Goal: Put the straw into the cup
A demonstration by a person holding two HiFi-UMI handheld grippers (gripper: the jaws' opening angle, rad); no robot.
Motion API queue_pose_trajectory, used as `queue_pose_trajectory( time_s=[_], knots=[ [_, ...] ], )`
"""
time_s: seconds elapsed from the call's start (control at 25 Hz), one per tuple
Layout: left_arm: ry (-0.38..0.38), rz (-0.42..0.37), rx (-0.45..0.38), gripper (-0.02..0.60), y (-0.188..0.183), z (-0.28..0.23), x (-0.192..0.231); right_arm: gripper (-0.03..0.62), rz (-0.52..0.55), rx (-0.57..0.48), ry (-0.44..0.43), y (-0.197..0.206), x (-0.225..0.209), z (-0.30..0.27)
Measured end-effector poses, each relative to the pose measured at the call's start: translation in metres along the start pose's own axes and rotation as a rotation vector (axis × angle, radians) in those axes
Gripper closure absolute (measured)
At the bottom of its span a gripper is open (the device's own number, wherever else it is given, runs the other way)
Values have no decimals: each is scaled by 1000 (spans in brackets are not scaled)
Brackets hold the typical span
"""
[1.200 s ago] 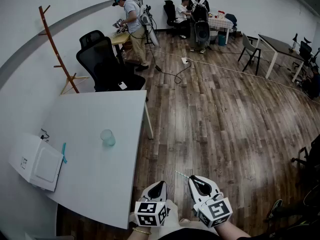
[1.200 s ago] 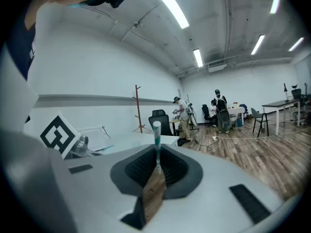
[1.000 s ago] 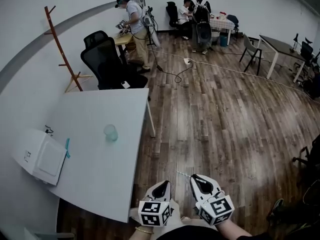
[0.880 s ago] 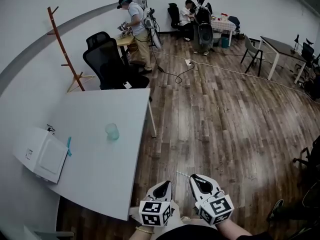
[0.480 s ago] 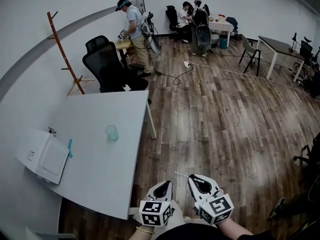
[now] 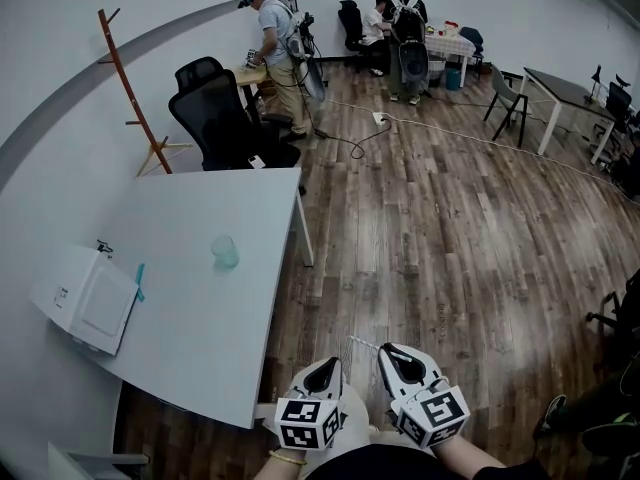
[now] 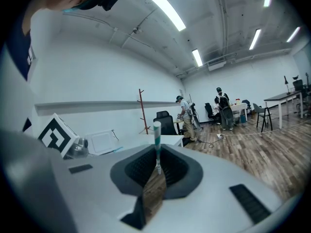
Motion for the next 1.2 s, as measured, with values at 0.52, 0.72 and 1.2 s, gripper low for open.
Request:
queue_pose_trajectory(
  time_s=[0.52, 0.72, 1.2],
  knots=[
    [9, 4, -7, 561, -21, -24, 17, 553, 18, 1, -5, -12, -12, -29],
    [12, 7, -6, 561, -33, -42, 27, 553, 14, 5, 1, -20, -24, -48],
    [6, 23, -9, 561, -74, -76, 67, 553, 34, 8, -24, -46, -38, -114]
  ],
)
Point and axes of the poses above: the fingertips, and each gripper's own axes: z backward along the fingers, x to its left, y out of its underside, the point moved 2 cm from there along z, backward along the fingers, and after that the axes turned 8 degrees about x, right-handed, at the moved point
